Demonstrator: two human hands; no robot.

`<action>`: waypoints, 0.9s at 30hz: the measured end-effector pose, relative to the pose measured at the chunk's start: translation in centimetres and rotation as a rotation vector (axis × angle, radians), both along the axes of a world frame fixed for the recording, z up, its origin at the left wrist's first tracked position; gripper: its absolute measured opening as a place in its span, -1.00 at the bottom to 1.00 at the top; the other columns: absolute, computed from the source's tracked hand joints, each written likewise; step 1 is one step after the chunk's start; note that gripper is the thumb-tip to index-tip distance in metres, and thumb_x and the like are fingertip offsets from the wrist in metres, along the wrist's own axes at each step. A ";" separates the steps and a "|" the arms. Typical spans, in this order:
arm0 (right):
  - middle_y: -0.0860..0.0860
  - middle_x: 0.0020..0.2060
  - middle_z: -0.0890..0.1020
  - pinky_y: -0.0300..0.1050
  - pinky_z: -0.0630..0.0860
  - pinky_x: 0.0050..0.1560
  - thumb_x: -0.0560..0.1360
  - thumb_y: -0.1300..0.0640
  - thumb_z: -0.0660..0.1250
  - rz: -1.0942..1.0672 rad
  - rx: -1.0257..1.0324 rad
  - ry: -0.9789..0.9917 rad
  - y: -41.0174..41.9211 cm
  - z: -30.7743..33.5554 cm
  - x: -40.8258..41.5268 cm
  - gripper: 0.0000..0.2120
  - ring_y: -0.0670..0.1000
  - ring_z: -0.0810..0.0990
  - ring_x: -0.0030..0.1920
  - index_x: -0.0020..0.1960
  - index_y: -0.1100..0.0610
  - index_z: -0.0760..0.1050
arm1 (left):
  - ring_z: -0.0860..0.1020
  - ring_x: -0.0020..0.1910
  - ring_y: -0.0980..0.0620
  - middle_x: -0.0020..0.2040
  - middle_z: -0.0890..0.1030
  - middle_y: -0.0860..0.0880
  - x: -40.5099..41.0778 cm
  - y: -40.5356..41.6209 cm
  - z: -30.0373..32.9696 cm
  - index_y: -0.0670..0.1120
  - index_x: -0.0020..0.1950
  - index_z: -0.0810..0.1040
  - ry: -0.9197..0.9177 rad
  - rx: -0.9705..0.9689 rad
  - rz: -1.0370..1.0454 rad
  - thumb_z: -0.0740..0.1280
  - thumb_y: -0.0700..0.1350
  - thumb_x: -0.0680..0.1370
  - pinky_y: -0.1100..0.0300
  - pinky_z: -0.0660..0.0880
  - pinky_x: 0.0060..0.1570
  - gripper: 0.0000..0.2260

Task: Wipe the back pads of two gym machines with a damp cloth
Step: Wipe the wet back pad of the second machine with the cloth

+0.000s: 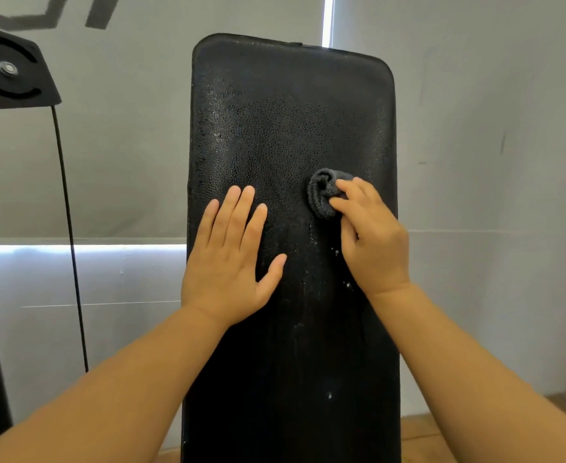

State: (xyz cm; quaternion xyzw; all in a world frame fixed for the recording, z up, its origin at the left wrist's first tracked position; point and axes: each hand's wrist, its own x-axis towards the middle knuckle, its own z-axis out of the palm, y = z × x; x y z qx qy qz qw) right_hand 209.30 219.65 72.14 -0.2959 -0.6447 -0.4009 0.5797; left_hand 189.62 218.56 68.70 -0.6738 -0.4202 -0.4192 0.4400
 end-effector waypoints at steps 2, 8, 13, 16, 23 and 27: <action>0.13 0.10 0.63 -0.06 0.49 0.14 0.50 0.33 0.17 0.004 -0.005 -0.029 0.0 0.3 0.6 -0.76 0.17 0.57 0.18 -0.03 0.28 0.62 | 0.16 0.48 -0.21 0.47 0.26 -0.26 0.1 0.0 0.0 -0.23 0.41 0.27 0.000 -0.002 -0.004 0.13 0.13 0.55 -0.17 0.11 0.44 -0.43; 0.11 0.12 0.63 -0.24 0.40 0.14 0.43 0.34 0.20 0.040 -0.082 0.178 1.4 5.0 2.5 -0.74 0.11 0.59 0.14 0.00 0.24 0.62 | 0.16 0.49 -0.21 0.47 0.26 -0.25 0.1 0.0 0.1 -0.23 0.41 0.28 0.002 -0.008 -0.001 0.14 0.13 0.55 -0.18 0.12 0.43 -0.43; 0.10 0.13 0.62 -0.18 0.45 0.16 0.43 0.40 0.22 0.082 -0.073 0.219 1.3 3.9 2.1 -0.75 0.09 0.58 0.17 0.00 0.25 0.61 | 0.16 0.48 -0.21 0.47 0.27 -0.26 0.0 0.0 0.0 -0.24 0.41 0.29 -0.001 -0.001 -0.008 0.13 0.13 0.55 -0.17 0.11 0.44 -0.43; 0.10 0.13 0.62 -0.21 0.43 0.20 0.43 0.43 0.25 0.089 -0.082 0.244 0.5 1.1 1.6 -0.77 0.10 0.56 0.21 -0.01 0.26 0.61 | 0.16 0.48 -0.21 0.47 0.27 -0.26 0.0 0.0 0.0 -0.24 0.41 0.29 -0.002 0.001 -0.003 0.13 0.13 0.55 -0.18 0.11 0.44 -0.43; 0.10 0.12 0.63 -0.14 0.45 0.19 0.43 0.43 0.27 0.066 -0.096 0.179 0.2 0.6 2.9 -0.77 0.12 0.57 0.19 0.00 0.25 0.62 | 0.15 0.49 -0.21 0.47 0.25 -0.25 0.1 -0.1 0.0 -0.25 0.41 0.30 0.000 -0.009 0.015 0.12 0.13 0.55 -0.17 0.10 0.45 -0.42; 0.07 0.12 0.63 -0.21 0.43 0.10 0.42 0.35 0.24 0.090 -0.109 0.288 1.4 4.6 3.4 -0.75 0.07 0.60 0.12 0.00 0.21 0.63 | 0.16 0.49 -0.21 0.47 0.26 -0.26 0.2 0.0 0.1 -0.25 0.41 0.31 -0.001 -0.001 0.011 0.13 0.13 0.55 -0.18 0.10 0.44 -0.43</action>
